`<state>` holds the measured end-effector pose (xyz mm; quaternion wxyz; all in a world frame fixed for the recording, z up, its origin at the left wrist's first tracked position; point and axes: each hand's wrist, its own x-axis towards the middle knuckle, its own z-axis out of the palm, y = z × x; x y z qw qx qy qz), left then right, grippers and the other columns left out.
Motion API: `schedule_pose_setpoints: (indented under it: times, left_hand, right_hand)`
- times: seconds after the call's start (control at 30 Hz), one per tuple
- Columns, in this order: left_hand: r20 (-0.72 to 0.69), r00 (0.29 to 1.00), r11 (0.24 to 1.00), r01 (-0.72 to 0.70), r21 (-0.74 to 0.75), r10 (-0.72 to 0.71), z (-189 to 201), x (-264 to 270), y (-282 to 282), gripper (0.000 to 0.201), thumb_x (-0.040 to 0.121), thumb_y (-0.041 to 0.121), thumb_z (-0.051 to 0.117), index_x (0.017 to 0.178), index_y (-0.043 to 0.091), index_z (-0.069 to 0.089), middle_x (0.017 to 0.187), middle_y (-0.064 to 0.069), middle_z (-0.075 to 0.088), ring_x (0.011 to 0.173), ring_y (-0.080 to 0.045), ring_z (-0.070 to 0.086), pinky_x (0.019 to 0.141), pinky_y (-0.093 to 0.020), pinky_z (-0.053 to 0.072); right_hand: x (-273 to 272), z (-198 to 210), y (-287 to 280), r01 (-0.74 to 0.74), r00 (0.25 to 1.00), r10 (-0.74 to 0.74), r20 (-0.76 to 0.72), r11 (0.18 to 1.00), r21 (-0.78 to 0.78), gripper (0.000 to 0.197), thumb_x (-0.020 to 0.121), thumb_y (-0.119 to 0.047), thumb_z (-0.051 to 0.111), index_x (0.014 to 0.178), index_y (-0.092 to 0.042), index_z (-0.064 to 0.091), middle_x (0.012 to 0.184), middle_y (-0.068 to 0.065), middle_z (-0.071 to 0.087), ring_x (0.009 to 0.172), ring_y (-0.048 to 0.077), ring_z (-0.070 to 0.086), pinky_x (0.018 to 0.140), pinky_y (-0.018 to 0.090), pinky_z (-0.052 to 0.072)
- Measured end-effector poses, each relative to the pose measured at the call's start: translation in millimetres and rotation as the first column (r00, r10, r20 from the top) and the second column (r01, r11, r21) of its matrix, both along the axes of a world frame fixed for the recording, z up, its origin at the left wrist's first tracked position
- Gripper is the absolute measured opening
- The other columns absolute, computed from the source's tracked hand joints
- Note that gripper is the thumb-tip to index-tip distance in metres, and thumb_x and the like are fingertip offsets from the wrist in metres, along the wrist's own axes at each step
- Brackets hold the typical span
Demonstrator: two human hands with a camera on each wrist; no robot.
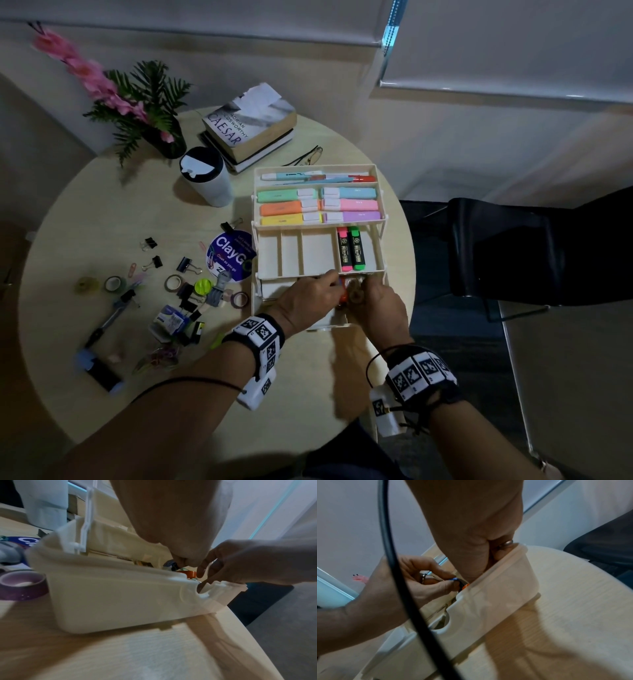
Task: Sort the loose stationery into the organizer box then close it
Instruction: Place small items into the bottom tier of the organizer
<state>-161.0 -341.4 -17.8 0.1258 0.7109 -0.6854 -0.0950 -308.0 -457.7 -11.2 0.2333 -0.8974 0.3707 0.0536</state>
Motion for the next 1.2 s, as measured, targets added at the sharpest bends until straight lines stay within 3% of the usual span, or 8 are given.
schedule_pose_setpoints:
  times: [0.07, 0.2, 0.3, 0.43, 0.63, 0.8, 0.97, 1.2]
  left_hand:
    - [0.032, 0.999, 0.999, 0.025, 0.037, -0.026, -10, 2, -1, 0.039, 0.105, 0.013, 0.028, 0.096, 0.005, 0.066, 0.097, -0.014, 0.061, 0.080, -0.030, 0.066, 0.063, -0.042, 0.059]
    - [0.055, 0.997, 0.995, 0.042, 0.085, -0.047, -6, -2, -2, 0.048, 0.100, 0.015, 0.023, 0.095, 0.006, 0.069, 0.098, -0.014, 0.065, 0.080, -0.032, 0.067, 0.060, -0.042, 0.058]
    - [0.023, 0.996, 0.986, -0.086, 0.141, 0.084, 13, -6, 1, 0.023, 0.097, 0.015, 0.052, 0.089, 0.008, 0.072, 0.091, -0.011, 0.067, 0.071, -0.032, 0.069, 0.058, -0.040, 0.056]
    - [0.018, 0.985, 0.964, -0.170, 0.203, 0.169, 26, -7, 10, 0.009, 0.091, 0.019, 0.074, 0.092, 0.011, 0.078, 0.089, -0.010, 0.071, 0.072, -0.030, 0.071, 0.060, -0.039, 0.060]
    - [0.010, 0.947, 0.926, -0.317, 0.204, 0.321, 29, -5, 23, 0.012, 0.086, 0.022, 0.078, 0.094, 0.013, 0.078, 0.086, -0.010, 0.072, 0.076, -0.032, 0.072, 0.063, -0.038, 0.058]
    - [-0.283, 0.827, 0.874, -0.468, 0.130, 0.485, 51, 13, 84, 0.015, 0.099, 0.029, 0.064, 0.099, 0.018, 0.075, 0.095, -0.001, 0.072, 0.084, -0.019, 0.066, 0.071, -0.036, 0.055]
    - [-0.219, 0.619, 0.647, -0.758, 0.085, 0.754, 60, 69, 224, 0.009, 0.095, 0.026, 0.064, 0.092, 0.021, 0.071, 0.087, -0.002, 0.068, 0.075, -0.026, 0.065, 0.058, -0.032, 0.044]
    - [-0.054, 0.415, 0.404, -0.836, 0.370, 0.908, 27, 106, 389, 0.051, 0.071, 0.052, 0.083, 0.110, 0.028, 0.060, 0.117, -0.001, 0.049, 0.105, -0.029, 0.053, 0.081, -0.041, 0.051]
  right_hand:
    - [-2, 2, -1, -0.009, 1.000, 0.009, 0.027, 1.000, 0.005, 0.036, 0.082, -0.018, 0.082, 0.109, -0.005, 0.063, 0.090, 0.016, 0.073, 0.075, 0.038, 0.070, 0.060, 0.030, 0.039]
    - [1, 19, 1, -0.150, 0.978, 0.141, 0.154, 0.987, 0.049, 0.018, 0.081, -0.008, 0.081, 0.093, -0.012, 0.068, 0.088, 0.009, 0.074, 0.073, 0.022, 0.068, 0.060, 0.019, 0.037]
    - [9, 17, 5, -0.209, 0.966, 0.195, 0.169, 0.976, 0.064, 0.013, 0.082, -0.011, 0.079, 0.090, -0.019, 0.072, 0.084, 0.000, 0.075, 0.072, 0.015, 0.068, 0.061, 0.010, 0.033]
    - [14, 2, 5, -0.146, 0.972, 0.128, 0.199, 0.986, 0.082, 0.024, 0.090, -0.018, 0.075, 0.110, -0.031, 0.075, 0.103, -0.010, 0.077, 0.091, 0.008, 0.071, 0.084, 0.028, 0.058]
    - [22, 26, 25, -0.055, 0.955, 0.039, 0.295, 0.997, 0.047, 0.027, 0.082, -0.002, 0.082, 0.106, -0.015, 0.081, 0.095, 0.000, 0.077, 0.086, 0.009, 0.060, 0.076, 0.006, 0.036]
    - [27, 63, 52, -0.142, 0.980, 0.152, 0.131, 0.986, -0.082, 0.009, 0.088, -0.006, 0.076, 0.095, -0.012, 0.076, 0.086, 0.009, 0.076, 0.080, 0.027, 0.072, 0.072, 0.035, 0.053]
    - [103, 85, 151, -0.421, 0.886, 0.388, 0.255, 0.903, 0.087, 0.008, 0.090, -0.012, 0.073, 0.092, -0.019, 0.076, 0.080, -0.001, 0.075, 0.068, 0.014, 0.068, 0.065, 0.034, 0.056]
    - [199, 8, 255, -0.550, 0.835, 0.550, 0.019, 0.833, 0.060, 0.025, 0.092, -0.036, 0.060, 0.109, -0.020, 0.069, 0.102, 0.012, 0.068, 0.092, 0.036, 0.068, 0.072, 0.039, 0.055]
